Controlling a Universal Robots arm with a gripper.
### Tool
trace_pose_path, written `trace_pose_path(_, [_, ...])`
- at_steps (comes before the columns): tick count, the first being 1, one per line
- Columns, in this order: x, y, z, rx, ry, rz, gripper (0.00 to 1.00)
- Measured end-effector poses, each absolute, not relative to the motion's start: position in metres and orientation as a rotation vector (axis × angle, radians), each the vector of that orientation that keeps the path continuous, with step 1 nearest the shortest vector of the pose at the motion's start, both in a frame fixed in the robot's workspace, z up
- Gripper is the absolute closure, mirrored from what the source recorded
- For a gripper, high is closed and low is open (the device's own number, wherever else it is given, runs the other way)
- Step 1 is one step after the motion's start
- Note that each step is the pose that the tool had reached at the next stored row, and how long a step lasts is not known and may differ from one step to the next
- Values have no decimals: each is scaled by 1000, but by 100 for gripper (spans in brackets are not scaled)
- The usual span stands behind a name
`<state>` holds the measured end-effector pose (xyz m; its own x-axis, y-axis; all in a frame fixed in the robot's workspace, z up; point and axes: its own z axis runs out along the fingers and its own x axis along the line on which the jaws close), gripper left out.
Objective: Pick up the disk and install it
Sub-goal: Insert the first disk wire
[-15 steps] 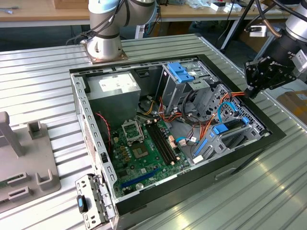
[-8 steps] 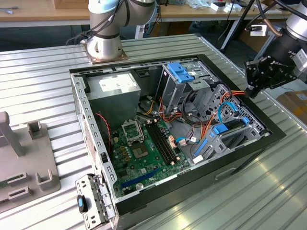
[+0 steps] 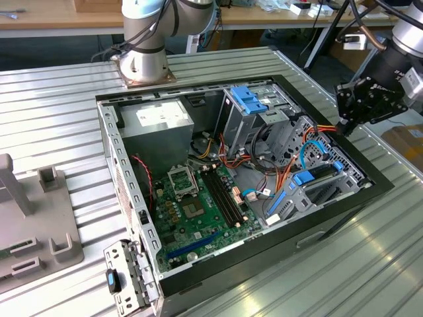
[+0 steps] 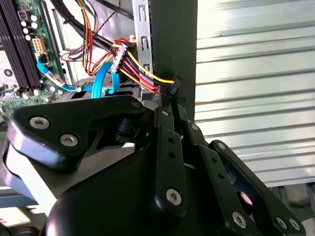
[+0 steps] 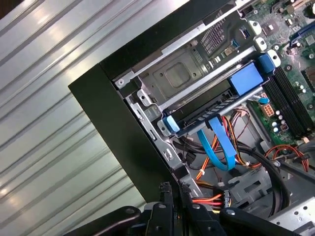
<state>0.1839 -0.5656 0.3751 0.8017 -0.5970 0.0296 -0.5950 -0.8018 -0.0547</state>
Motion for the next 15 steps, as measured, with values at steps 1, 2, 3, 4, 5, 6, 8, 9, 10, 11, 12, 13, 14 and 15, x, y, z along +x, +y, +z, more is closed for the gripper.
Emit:
trace_pose_path(1, [184,-566,375,-2924,1025,-71,83])
trace_pose_path(2, [184,-566,375,-2915,1054,-72,83])
trace_pose_path(3, [183,-566,375,-2910,1067,-72,83])
trace_pose_path(4, [183,-566,375,-2908,1074,-73,83])
trace_pose_path(5, [183,-566,375,-2900,1095,-73,83])
trace_pose_path(6, [183,-566,375,-2897,1104,-73,83])
trace_pose_path(8, [182,-566,375,-2884,1139,-74,83])
trace_pose_path(9, [181,-566,375,-2879,1152,-74,83])
trace_pose_path(10, [181,-566,375,-2871,1172,-75,83])
trace_pose_path(11, [180,-566,375,-2858,1207,-75,83])
trace_pose_path(12, [180,-566,375,-2848,1231,-76,83])
trace_pose_path(13, [180,-566,375,-2840,1249,-76,83])
trace_pose_path(14, [180,-566,375,-2840,1249,-76,83])
trace_pose_path(15, [180,-566,375,-2840,1250,-76,83])
